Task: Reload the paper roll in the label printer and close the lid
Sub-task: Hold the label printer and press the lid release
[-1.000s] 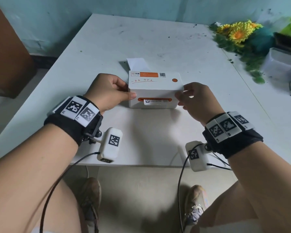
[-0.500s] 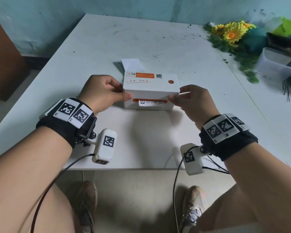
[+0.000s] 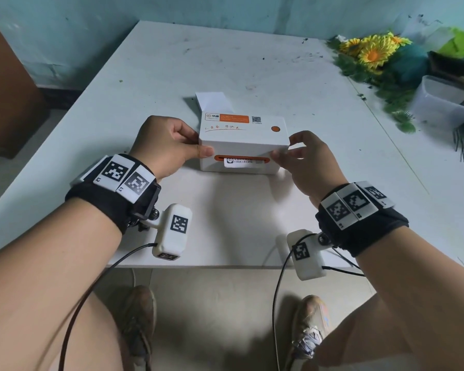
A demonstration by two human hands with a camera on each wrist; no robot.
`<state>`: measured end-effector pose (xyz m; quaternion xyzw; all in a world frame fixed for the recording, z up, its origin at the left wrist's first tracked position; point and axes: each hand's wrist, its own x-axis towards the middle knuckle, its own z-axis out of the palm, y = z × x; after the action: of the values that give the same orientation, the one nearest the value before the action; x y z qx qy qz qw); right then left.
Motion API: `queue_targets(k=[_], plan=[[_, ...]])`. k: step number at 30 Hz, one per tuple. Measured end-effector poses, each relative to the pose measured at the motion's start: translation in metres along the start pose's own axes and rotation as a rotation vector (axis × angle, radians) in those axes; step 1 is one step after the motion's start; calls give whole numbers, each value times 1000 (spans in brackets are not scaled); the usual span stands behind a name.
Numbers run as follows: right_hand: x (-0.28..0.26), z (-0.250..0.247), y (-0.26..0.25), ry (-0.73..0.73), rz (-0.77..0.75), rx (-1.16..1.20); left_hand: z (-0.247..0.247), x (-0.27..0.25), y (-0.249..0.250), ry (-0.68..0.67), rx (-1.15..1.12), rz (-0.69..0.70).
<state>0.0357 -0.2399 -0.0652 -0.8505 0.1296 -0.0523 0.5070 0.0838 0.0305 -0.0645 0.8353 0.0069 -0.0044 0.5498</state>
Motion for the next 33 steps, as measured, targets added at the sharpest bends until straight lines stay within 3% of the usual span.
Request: queue_targets(k=[10,33], plan=[[0,0,-2,35,-23,-73,4,-5,5,7,80,63],[6,-5,5,36,-59,-102,2,6,3,10,82,54]])
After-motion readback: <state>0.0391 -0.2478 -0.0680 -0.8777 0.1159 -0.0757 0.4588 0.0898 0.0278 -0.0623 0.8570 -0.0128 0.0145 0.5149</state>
